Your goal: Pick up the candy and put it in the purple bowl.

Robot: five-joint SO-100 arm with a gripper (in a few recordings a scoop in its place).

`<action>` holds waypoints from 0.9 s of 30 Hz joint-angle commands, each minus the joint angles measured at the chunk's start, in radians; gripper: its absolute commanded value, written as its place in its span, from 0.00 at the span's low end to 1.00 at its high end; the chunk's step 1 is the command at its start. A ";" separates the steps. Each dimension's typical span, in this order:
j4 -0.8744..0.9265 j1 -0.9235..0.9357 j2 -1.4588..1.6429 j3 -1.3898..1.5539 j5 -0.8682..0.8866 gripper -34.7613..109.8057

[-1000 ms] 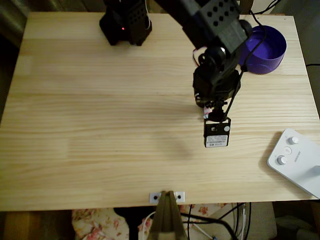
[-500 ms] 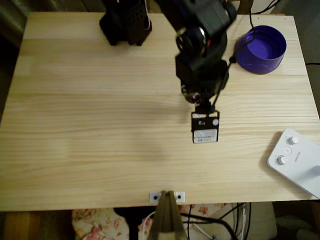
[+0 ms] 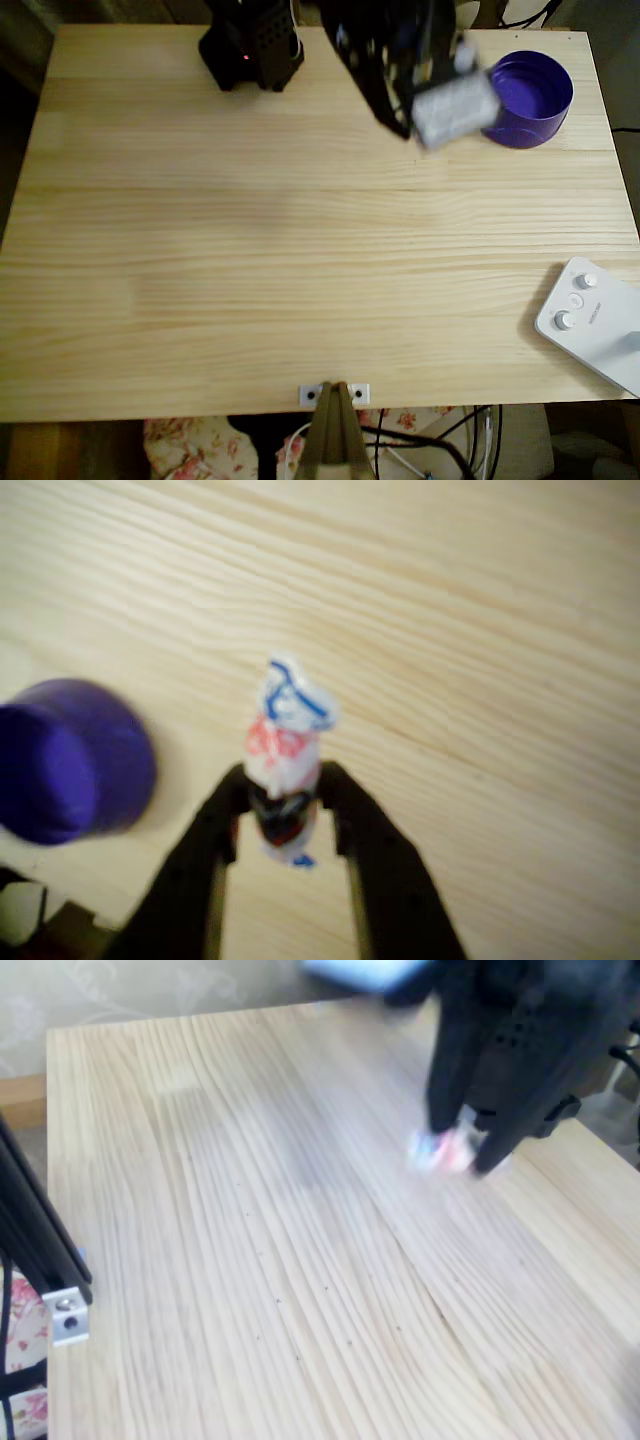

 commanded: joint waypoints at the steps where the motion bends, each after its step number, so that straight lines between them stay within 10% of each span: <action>1: -0.002 -0.078 0.241 0.023 -0.005 0.23; 12: -0.278 -0.374 0.440 0.176 -0.175 0.23; 27: -0.644 -0.606 -0.058 0.032 -0.348 0.23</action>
